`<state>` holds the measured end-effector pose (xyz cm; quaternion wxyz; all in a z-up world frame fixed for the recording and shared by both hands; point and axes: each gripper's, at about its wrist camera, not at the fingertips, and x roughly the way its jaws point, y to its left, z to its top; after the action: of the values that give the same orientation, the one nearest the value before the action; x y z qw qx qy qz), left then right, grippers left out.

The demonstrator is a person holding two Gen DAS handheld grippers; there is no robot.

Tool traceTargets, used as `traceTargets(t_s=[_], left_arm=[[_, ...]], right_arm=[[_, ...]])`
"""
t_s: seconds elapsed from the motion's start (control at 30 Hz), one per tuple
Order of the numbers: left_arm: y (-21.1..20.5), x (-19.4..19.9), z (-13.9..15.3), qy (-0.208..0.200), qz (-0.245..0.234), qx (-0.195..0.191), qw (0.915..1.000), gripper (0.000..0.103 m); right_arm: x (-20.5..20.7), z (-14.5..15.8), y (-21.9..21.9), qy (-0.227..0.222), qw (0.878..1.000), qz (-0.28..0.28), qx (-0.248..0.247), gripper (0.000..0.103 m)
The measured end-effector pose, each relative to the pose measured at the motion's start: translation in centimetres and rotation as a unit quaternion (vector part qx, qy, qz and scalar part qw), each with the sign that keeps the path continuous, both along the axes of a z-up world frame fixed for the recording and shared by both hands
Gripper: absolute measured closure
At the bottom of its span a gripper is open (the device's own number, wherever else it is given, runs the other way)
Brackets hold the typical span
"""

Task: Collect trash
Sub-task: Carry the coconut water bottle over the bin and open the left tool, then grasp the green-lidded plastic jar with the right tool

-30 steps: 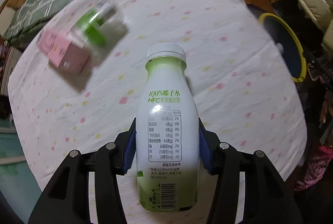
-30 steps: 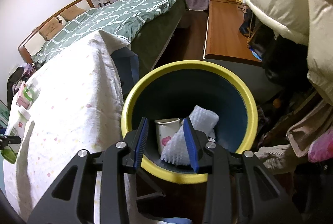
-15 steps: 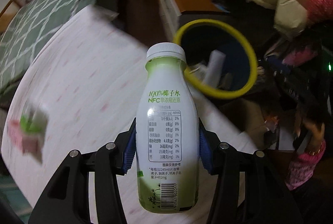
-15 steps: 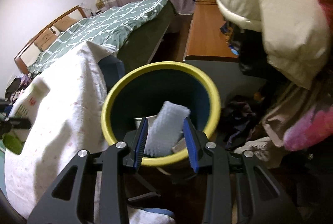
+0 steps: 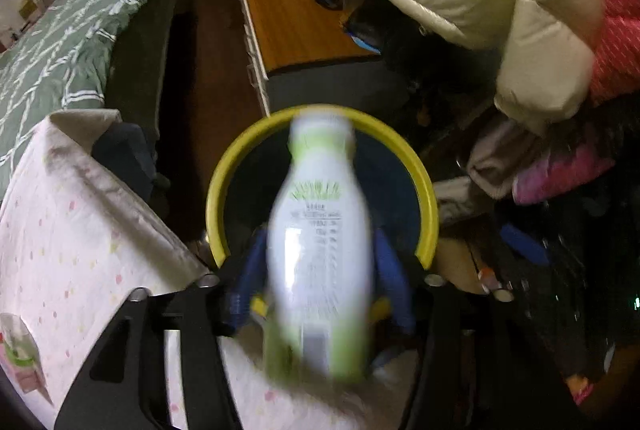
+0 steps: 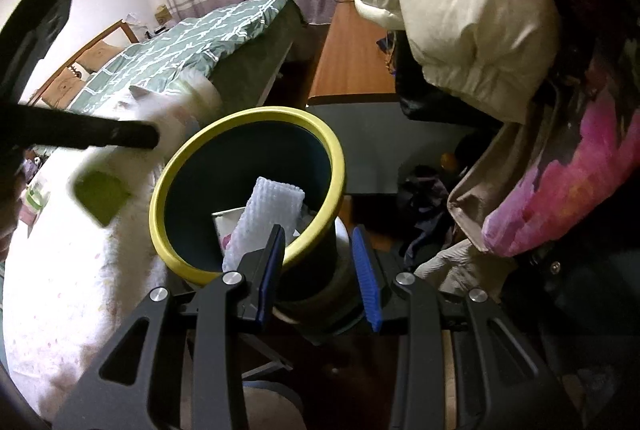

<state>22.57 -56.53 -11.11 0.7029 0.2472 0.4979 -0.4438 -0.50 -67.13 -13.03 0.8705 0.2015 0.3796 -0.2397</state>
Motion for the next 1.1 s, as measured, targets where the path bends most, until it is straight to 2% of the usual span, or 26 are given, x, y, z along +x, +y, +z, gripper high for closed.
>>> traceTargets(t_s=[0.07,0.17,0.27,0.5,0.6,0.73,0.77,0.83,0.93,1.1], left_arm=[[0.8,0.5,0.7,-0.01,0.013,-0.019,0.9997,0.024],[3.6,0.8,2.3,-0.014,0.023,-0.045,0.9986,0.024],[8.1,0.7,4.1,-0.018,0.037,-0.078,0.9961,0.021],[21.0,0.3,6.9,-0.083,0.107,-0.145,0.9802,0.012],[27.5,0.1,7.4,-0.116,0.148,-0.169,0.9676,0.009],[36.0,-0.1,7.2,-0.158,0.211,-0.188,0.946,0.007],[38.9,0.0,6.9,-0.17,0.236,-0.19,0.9377,0.007],[42.2,0.0,6.4,-0.181,0.262,-0.19,0.9288,0.006],[48.2,0.2,5.0,-0.202,0.312,-0.188,0.9092,0.005],[54.3,1.5,2.4,-0.221,0.364,-0.166,0.8895,0.005]], right_arm=[[0.0,0.0,0.1,0.0,1.0,-0.001,-0.002,0.065],[0.2,0.0,0.4,0.002,1.0,0.003,-0.003,0.064],[0.8,0.0,1.0,0.002,1.0,0.01,-0.003,0.064],[2.7,0.6,3.2,0.003,0.999,0.04,-0.01,0.064],[4.0,1.4,4.8,0.002,0.998,0.059,-0.017,0.064],[6.6,2.5,8.1,0.0,0.995,0.097,-0.032,0.064],[7.5,2.9,9.3,-0.001,0.993,0.111,-0.036,0.064],[9.2,3.4,11.3,-0.002,0.99,0.136,-0.041,0.064],[12.4,4.3,15.1,-0.001,0.981,0.183,-0.055,0.064],[16.9,5.4,21.2,-0.008,0.964,0.257,-0.066,0.063]])
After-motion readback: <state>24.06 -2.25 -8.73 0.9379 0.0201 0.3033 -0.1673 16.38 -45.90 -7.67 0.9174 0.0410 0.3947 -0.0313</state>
